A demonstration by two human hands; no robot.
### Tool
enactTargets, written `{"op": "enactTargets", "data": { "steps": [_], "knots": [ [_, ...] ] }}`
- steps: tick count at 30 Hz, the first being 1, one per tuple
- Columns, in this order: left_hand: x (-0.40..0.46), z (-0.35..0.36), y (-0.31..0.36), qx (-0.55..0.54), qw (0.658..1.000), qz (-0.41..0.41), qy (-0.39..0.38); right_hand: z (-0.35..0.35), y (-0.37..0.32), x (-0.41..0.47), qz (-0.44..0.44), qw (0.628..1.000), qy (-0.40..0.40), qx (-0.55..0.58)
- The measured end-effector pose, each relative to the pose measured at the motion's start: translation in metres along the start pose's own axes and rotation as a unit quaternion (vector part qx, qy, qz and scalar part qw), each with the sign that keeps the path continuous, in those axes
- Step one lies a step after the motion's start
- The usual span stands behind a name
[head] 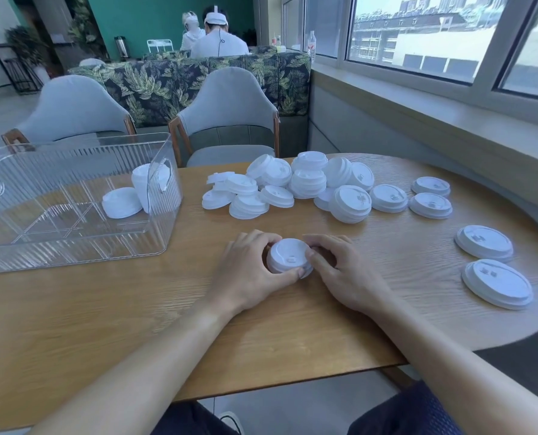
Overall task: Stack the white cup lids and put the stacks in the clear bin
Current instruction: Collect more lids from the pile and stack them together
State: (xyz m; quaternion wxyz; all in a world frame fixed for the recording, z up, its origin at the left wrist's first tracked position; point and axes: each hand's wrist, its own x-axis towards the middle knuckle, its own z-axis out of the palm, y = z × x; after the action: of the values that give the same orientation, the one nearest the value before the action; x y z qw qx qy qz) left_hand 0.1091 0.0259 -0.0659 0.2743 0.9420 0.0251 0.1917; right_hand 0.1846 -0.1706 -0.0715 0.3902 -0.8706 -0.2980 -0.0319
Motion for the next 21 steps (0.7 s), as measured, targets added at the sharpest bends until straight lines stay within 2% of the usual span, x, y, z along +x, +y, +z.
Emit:
{"op": "enactTargets", "data": {
  "steps": [21],
  "knots": [
    [-0.0035,-0.0036,0.0000,0.012,0.999,0.001,-0.051,0.0033,-0.0017,-0.0021,-0.036,0.998,0.017,-0.050]
  ]
}}
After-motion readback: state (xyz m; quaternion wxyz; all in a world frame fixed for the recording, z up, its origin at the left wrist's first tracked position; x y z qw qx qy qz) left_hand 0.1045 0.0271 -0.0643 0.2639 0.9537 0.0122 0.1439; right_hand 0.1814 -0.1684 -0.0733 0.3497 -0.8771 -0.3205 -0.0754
